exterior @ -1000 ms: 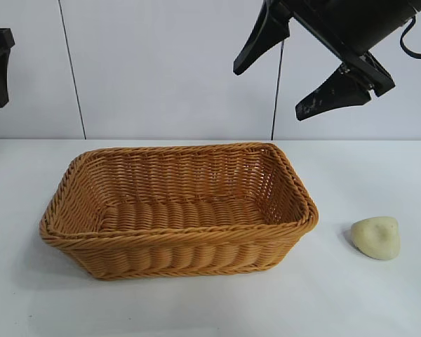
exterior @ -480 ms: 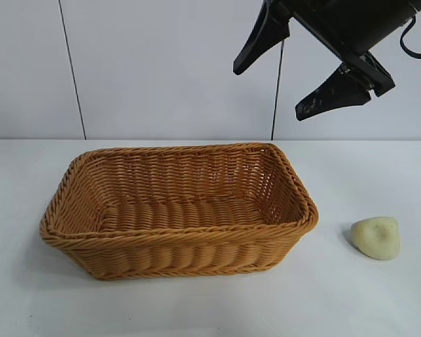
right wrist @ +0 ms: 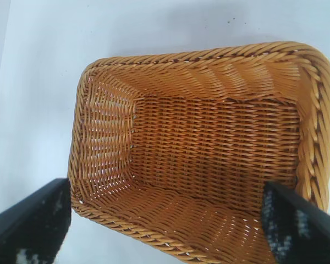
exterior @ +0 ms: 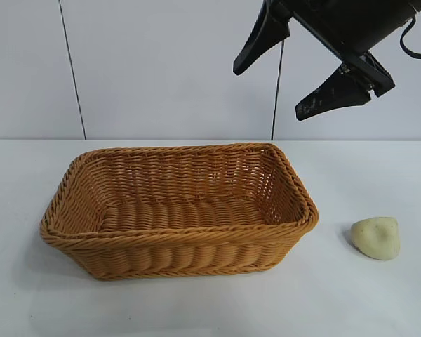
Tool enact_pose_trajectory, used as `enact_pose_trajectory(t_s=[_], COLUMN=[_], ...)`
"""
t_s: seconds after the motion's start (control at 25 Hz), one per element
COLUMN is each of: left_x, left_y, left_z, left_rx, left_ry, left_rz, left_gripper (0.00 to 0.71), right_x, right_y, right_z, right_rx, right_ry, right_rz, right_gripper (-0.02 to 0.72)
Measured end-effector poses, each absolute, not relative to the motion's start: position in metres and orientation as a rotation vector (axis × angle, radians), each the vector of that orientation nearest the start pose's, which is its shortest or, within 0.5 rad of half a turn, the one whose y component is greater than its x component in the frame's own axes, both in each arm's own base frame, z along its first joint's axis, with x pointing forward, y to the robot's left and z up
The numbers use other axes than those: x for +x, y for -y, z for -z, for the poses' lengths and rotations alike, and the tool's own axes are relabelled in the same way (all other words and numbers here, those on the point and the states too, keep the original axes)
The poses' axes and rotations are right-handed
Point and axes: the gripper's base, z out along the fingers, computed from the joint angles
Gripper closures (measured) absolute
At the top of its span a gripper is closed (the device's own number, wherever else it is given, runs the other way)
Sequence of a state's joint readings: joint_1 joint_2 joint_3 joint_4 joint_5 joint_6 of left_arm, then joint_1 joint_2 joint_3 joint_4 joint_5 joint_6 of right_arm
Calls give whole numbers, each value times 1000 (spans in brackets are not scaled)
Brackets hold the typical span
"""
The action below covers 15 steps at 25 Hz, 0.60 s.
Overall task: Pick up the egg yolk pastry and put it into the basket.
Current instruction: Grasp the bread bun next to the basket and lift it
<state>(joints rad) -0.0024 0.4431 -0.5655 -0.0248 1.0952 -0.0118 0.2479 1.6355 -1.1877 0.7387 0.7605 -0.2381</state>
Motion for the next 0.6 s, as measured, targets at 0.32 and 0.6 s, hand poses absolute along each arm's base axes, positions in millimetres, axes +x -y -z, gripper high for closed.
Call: enact_pose_trajectory(t_s=[0.32,0.6], left_x=[18,-6], left_y=[2,2], left_z=[-276,-277], left_rx=[-12,-9], left_ry=[-2209,-2055], left_rz=[41,41], left_gripper=[62,62], right_x=[323,323], right_y=[-126,-125], right_z=[-268,-268], right_rx=[-71,-71], right_ry=[-2593,-2595], right_rz=[-842,-838], right_gripper=[37,37])
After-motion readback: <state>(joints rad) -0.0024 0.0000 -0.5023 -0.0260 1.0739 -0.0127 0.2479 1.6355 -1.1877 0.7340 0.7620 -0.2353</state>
